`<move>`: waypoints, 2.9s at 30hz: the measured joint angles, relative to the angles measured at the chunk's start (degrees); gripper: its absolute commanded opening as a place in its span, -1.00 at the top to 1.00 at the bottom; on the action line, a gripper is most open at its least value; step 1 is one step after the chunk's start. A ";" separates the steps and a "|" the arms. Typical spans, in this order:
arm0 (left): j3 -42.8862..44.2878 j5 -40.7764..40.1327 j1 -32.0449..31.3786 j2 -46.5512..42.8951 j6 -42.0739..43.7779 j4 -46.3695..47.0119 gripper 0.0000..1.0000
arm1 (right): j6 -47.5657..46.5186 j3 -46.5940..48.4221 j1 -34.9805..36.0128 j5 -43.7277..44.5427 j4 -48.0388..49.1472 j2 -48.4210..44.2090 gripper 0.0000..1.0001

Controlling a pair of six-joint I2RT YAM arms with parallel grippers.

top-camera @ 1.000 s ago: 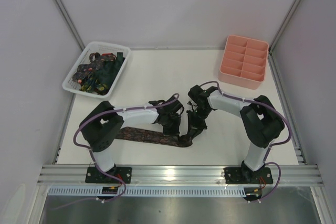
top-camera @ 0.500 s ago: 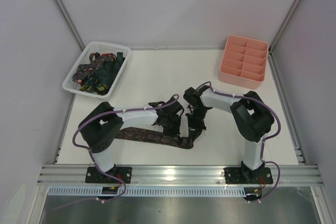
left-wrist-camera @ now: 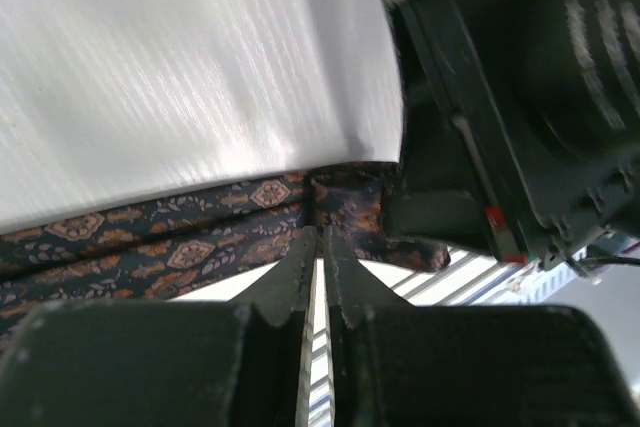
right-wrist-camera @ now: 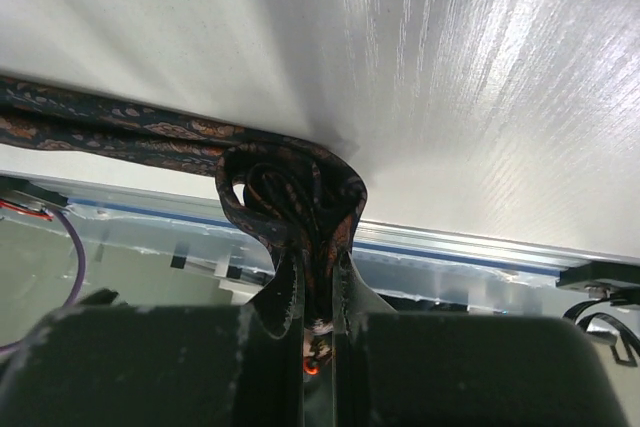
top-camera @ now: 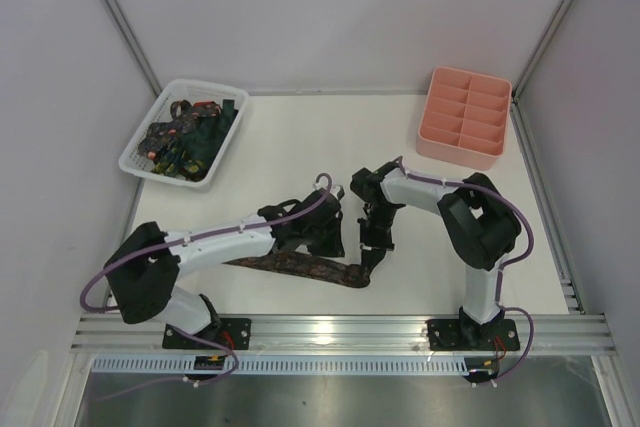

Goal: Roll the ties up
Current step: Roll the tie

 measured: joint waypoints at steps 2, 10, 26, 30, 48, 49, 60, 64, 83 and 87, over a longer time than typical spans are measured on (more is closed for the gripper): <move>-1.55 -3.98 -2.40 -2.12 0.35 1.11 0.74 | 0.83 0.48 -0.09 -0.07 -0.35 0.33 1.00; -9.40 -20.04 -15.63 -7.65 1.88 6.93 0.54 | 3.41 2.51 -0.98 -2.29 -1.38 2.58 1.00; -17.86 -30.16 -27.71 -9.14 10.01 24.33 -0.32 | 3.56 4.20 -1.70 -3.30 -3.39 4.76 1.00; -17.46 -33.14 -29.51 -8.31 13.40 24.55 -0.29 | 3.56 3.91 -1.60 -3.50 -3.28 4.79 1.00; -11.61 -34.80 -30.88 1.62 24.83 28.13 -0.23 | 3.63 1.42 -1.44 -4.96 -2.95 5.68 1.00; -11.26 -34.71 -30.88 2.21 25.05 28.17 -0.23 | 3.65 1.42 -1.44 -4.96 -2.95 5.68 1.00; -9.88 -36.39 -31.19 7.48 24.94 28.00 -0.13 | 3.82 0.81 -1.60 -3.52 -1.90 5.73 1.00; -9.18 -37.48 -31.19 9.31 24.90 27.32 -0.09 | 3.87 0.81 -1.46 -4.37 -1.95 5.73 1.00; -8.81 -41.92 -31.34 9.88 23.32 25.59 0.99 | 4.33 0.68 -1.73 -4.83 -1.57 5.73 0.95; -8.83 -42.03 -31.34 9.86 22.43 25.53 0.99 | 4.39 0.74 -1.73 -4.76 -1.60 5.73 0.74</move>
